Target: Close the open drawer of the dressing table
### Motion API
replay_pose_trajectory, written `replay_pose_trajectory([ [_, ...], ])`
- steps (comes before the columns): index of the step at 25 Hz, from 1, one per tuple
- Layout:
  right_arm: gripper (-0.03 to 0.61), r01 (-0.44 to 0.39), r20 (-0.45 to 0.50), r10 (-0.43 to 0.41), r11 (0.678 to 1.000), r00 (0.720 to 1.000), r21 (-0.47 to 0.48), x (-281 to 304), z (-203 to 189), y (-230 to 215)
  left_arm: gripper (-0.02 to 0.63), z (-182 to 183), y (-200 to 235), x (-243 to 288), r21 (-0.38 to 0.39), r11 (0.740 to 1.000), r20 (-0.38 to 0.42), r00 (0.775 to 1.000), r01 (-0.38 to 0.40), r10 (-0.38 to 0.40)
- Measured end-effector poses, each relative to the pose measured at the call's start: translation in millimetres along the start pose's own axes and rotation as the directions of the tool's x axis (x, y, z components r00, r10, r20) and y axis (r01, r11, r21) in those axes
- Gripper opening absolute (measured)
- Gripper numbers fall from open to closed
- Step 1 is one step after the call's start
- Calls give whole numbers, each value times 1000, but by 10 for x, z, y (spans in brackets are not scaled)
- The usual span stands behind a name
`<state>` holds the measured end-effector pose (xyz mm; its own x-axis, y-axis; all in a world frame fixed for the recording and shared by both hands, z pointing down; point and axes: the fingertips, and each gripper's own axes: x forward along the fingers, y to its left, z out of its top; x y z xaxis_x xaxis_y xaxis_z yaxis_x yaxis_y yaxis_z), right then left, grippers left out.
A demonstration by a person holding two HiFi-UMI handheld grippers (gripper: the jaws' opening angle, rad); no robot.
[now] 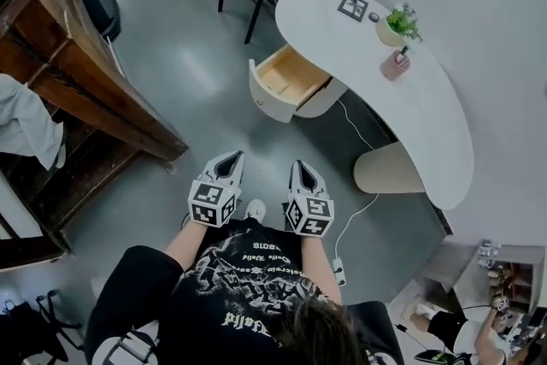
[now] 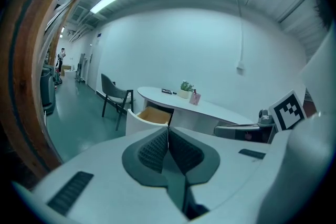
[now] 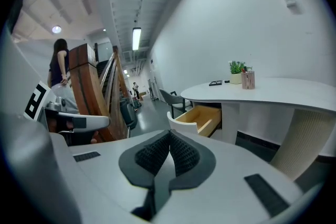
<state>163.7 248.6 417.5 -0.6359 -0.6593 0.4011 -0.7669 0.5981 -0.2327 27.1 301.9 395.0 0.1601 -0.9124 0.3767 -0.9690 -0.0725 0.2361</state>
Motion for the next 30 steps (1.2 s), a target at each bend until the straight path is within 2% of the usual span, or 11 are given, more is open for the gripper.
replay_pose_trajectory([
  [7,26,-23,-13,23,1000,1000,10,101,62,-109,25,95,50,97,0,999,-5,999,-42,42],
  [16,26,-18,-22,19,1000,1000,24,395,110,-106,25,171,352,376,-15,999,-11,999,-49,49],
  [24,26,38,-37,-36,999,999,37,790,297,-186,25,352,623,852,37,999,-43,999,2,0],
  [30,26,79,-61,-75,995,995,65,1230,448,-207,25,419,894,1267,57,996,-99,993,65,-59],
])
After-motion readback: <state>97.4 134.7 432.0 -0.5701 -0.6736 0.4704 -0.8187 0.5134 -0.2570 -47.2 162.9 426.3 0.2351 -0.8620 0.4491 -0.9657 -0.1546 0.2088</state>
